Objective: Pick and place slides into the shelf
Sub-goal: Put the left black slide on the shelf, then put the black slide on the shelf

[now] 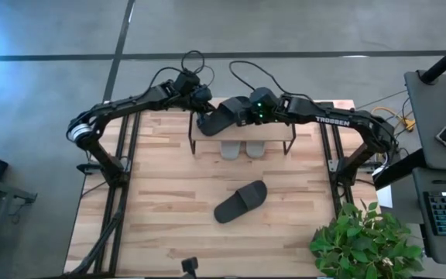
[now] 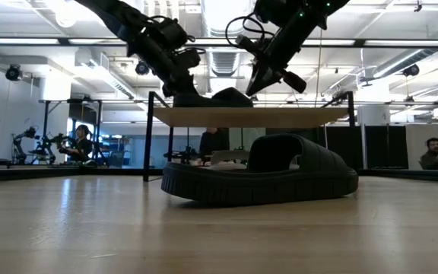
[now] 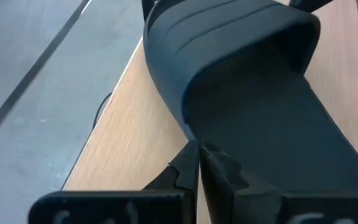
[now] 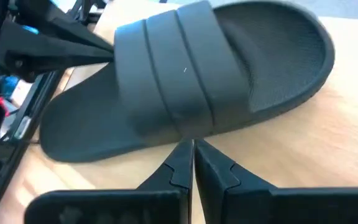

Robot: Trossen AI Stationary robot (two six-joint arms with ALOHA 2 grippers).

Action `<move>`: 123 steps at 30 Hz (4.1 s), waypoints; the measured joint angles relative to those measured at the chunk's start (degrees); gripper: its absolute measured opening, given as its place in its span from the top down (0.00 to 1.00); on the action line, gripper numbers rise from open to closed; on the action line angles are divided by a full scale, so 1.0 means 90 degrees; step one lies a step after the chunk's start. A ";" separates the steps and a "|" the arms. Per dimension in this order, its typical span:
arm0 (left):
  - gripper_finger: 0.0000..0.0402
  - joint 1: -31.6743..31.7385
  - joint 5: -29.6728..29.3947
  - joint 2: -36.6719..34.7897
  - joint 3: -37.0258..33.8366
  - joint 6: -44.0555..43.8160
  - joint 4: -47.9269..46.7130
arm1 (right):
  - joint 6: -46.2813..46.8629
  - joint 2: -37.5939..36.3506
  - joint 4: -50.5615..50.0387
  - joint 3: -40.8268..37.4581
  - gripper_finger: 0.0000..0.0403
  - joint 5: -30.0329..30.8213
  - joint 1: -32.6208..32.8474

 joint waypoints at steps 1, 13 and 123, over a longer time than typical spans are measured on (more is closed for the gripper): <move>1.00 -0.0013 0.0008 0.0012 0.0003 -0.0003 -0.0008 | -0.0002 0.0024 0.0000 0.0005 0.98 0.0054 -0.0004; 1.00 -0.0179 0.0806 0.0002 -0.0007 -0.0672 0.0075 | -0.0001 0.0471 0.0556 0.0044 0.98 0.0375 -0.0129; 1.00 -0.3895 -0.0562 -0.2088 0.0132 -0.1695 -0.0792 | 0.1094 -0.0931 -0.3549 0.0361 0.49 0.0832 0.4559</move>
